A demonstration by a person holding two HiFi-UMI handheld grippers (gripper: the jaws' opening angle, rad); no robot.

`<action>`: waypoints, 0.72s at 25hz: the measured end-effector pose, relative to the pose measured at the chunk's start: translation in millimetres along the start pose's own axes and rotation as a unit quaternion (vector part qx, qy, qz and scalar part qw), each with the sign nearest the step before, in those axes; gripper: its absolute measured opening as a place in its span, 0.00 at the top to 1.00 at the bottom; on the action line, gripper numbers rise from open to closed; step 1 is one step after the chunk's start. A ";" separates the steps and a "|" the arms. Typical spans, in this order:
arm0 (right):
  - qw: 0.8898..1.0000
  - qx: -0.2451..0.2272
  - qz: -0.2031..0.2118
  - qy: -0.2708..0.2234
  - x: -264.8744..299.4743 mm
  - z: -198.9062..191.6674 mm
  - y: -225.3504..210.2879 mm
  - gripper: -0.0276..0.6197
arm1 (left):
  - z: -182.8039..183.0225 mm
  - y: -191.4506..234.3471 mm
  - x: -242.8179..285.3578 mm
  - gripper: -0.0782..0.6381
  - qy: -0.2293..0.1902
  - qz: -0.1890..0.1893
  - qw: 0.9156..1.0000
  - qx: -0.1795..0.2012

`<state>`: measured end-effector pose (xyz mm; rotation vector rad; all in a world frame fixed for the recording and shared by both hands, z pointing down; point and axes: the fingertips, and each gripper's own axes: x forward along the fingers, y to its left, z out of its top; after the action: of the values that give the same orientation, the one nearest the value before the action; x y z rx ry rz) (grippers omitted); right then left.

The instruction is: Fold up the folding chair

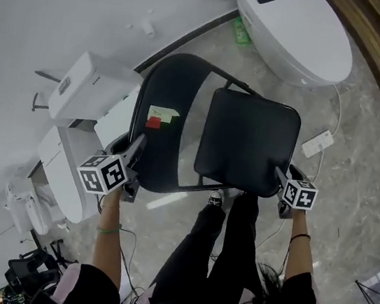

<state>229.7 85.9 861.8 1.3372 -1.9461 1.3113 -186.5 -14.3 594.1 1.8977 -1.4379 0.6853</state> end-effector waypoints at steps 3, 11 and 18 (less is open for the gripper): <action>1.000 0.004 -0.013 0.006 11.4 -4.8 -19.1 0.54 | -0.3 -0.4 0.3 0.68 -0.001 0.008 1.000 0.006; 0.997 0.020 0.014 0.067 49.7 -32.1 -55.6 0.47 | 1.4 -3.2 1.2 0.68 -0.009 0.008 1.000 0.023; 0.994 0.001 0.042 0.103 74.1 -45.7 -67.0 0.44 | 1.0 -4.4 2.9 0.68 -0.022 0.008 0.999 0.035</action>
<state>249.8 85.3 969.7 1.0845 -1.8762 1.4302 -181.5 -16.0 594.7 1.9680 -1.4749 0.7130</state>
